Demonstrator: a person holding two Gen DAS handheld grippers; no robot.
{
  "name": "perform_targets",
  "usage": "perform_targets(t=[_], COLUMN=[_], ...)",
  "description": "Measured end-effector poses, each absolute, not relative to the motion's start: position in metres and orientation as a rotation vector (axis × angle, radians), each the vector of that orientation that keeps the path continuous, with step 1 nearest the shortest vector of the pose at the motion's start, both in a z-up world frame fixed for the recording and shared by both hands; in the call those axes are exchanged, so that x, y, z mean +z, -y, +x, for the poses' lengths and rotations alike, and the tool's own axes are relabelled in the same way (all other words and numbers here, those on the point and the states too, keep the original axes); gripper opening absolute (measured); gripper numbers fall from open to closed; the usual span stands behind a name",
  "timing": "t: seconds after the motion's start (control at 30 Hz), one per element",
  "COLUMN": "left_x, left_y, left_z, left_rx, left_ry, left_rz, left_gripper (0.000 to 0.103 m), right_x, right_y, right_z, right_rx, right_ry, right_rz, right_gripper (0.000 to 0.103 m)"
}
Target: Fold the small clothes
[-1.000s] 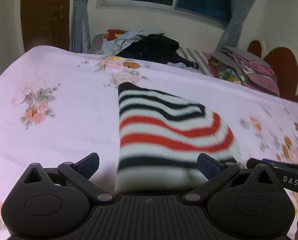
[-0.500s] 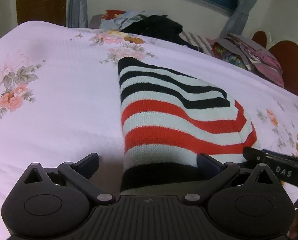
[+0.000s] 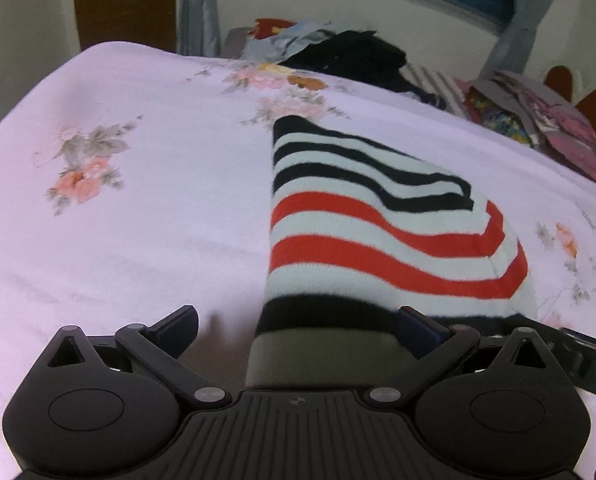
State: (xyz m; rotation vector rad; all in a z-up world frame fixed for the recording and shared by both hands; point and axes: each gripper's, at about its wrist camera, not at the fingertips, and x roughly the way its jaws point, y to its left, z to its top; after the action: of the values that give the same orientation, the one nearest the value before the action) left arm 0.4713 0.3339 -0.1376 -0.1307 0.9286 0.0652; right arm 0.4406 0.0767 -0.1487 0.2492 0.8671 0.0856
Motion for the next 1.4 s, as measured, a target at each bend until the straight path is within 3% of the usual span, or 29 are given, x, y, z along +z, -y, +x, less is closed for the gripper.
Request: perform_targets(t=[0.2,0.47,0.7,1.07,1.4], left_x=[-0.109,-0.062,-0.027,0.014,0.036], left_y=[-0.333,-0.333,-0.327,-0.314,-0.303], left_z=[0.428,0.344,0.251,0.116,0.058], left_rx=[0.113,0.13,0.162,0.155,0.165], left_ry=[-0.854,-0.826,-0.782,-0.746,-0.705], left_rz=[-0.071,-0.053,-0.048,-0.059,-0.037], left_gripper=[0.103,0.103,0.103,0.103,0.103], right_x=[-0.132,-0.097,-0.039,0.012,0.033], right_y=[-0.07,-0.072,-0.074,-0.049,-0.042], right_z=[0.408,0.331,0.22,0.101,0.053], right_rx=[0.154,0.175,0.251,0.134,0.154], right_ry=[-0.889,-0.876,-0.631,-0.578,-0.514], right_rz=[0.291,0.156,-0.004,0.047,0.103], right_gripper=[0.103,0.103,0.103,0.103,0.103])
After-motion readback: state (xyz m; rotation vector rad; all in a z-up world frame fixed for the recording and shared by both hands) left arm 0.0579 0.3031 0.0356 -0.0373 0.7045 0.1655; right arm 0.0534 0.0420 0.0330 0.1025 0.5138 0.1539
